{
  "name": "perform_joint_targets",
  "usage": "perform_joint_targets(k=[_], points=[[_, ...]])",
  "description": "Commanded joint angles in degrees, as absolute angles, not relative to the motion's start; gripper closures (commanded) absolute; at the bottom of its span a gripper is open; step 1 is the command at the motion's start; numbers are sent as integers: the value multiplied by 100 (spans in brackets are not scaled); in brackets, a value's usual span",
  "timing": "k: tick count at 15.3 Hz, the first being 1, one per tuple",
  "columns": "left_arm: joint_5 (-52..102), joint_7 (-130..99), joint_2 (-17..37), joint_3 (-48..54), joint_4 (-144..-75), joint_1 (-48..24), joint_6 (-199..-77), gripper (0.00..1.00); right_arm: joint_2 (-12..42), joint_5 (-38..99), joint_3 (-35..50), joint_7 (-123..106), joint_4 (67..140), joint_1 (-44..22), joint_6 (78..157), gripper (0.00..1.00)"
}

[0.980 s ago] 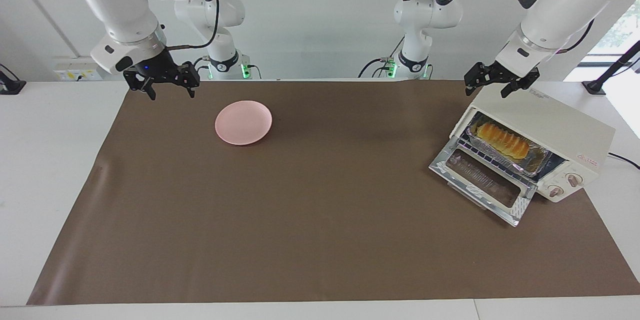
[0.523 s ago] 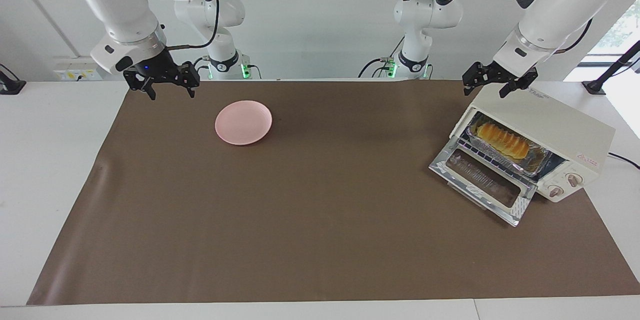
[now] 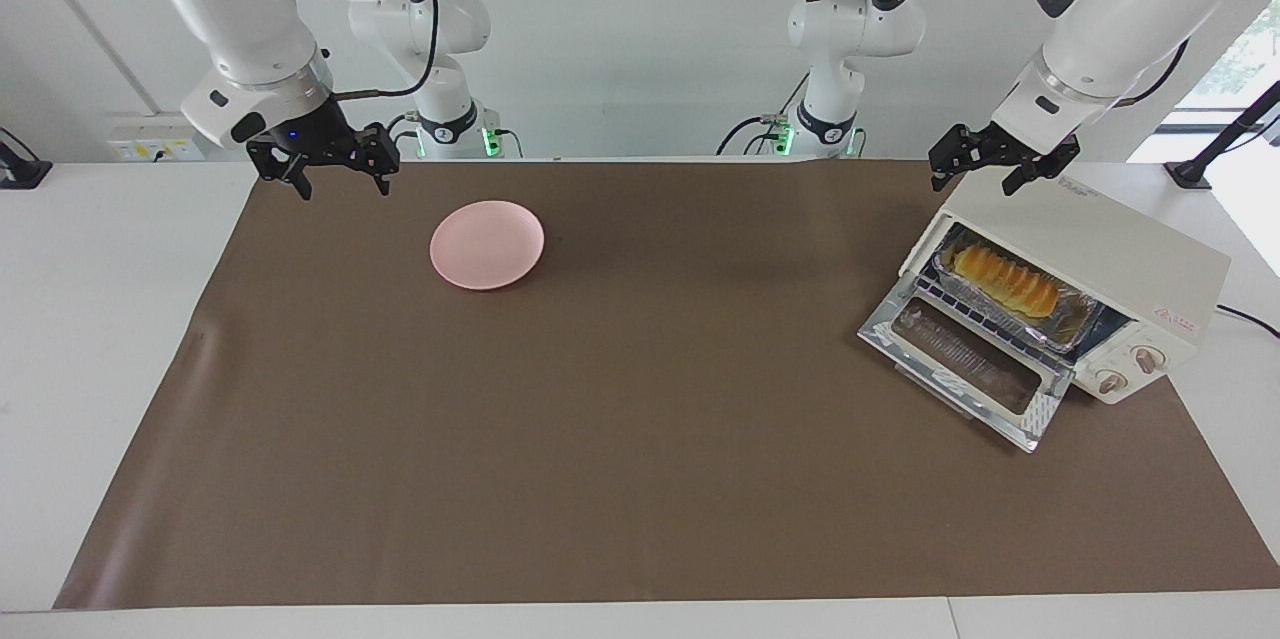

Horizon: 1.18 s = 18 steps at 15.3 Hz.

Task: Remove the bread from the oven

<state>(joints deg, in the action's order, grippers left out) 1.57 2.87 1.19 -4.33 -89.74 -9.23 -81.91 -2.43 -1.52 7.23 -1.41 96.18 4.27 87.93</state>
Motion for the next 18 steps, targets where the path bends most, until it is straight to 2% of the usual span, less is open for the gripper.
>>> perform_joint_targets(k=[1,14,15,18], points=[[185,360,9,-413,-9149,-896,-8288,0,-360,-229,791,-290,9756,536,8842,0],[-139,142,35,-440,-9053,-817,-8244,0,-360,-229,800,-290,9756,536,8842,0],[-158,80,96,-439,-8966,-843,-8227,0,-360,-229,800,-290,9756,536,8842,0],[-193,-437,779,-448,-8370,-853,-8017,0,-360,-229,800,-290,9756,536,8842,0]])
